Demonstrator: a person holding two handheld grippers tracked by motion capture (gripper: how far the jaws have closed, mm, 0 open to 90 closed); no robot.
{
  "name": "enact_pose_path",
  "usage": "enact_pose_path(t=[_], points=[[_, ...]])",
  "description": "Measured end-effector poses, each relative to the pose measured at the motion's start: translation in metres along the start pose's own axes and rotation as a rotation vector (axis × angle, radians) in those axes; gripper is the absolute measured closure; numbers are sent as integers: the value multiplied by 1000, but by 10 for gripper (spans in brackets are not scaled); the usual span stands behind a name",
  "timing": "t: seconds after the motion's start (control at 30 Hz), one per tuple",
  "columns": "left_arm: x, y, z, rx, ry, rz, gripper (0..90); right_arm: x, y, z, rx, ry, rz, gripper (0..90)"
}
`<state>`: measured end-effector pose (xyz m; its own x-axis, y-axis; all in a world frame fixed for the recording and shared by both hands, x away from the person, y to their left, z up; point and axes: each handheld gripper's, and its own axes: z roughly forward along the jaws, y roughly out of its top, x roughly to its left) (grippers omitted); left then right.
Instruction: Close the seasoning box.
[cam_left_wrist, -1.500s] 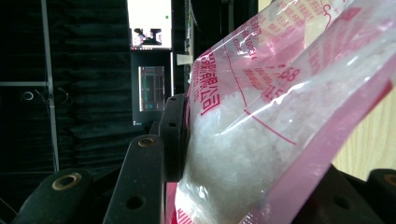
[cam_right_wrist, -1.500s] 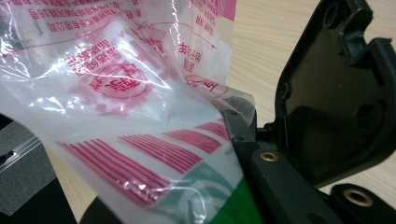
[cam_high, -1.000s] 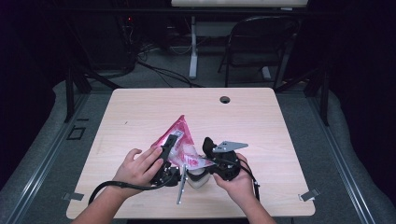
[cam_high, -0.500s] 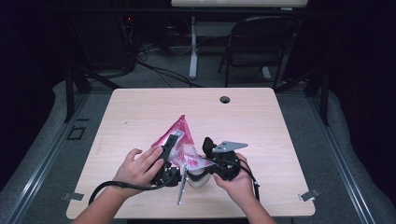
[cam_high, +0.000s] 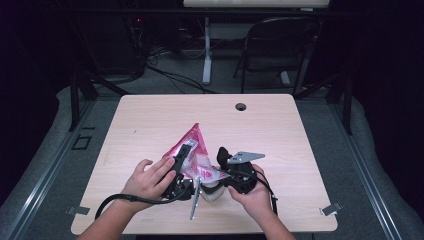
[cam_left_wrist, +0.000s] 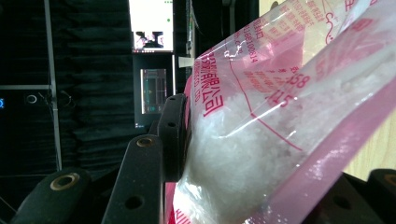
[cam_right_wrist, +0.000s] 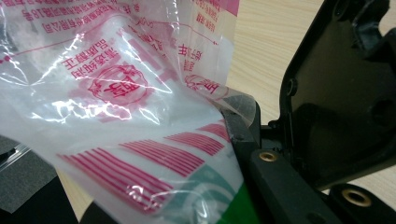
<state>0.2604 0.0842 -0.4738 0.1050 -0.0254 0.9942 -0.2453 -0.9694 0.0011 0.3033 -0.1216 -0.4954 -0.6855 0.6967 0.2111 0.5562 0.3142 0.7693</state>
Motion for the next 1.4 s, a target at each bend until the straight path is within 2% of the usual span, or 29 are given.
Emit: enact_pose_path(t=[0.3,0.37,0.57,1.4], points=[[0,0,0,-5,6,4,649,0,0,0,4,2,-1,862],[0,0,0,0,-5,-6,649,0,0,1,-1,3,3,862],[1,-1,1,8,1,10,654,1,0,0,3,1,-2,862],[0,-1,4,13,3,11,672,4,-1,-1,4,-7,-13,869]])
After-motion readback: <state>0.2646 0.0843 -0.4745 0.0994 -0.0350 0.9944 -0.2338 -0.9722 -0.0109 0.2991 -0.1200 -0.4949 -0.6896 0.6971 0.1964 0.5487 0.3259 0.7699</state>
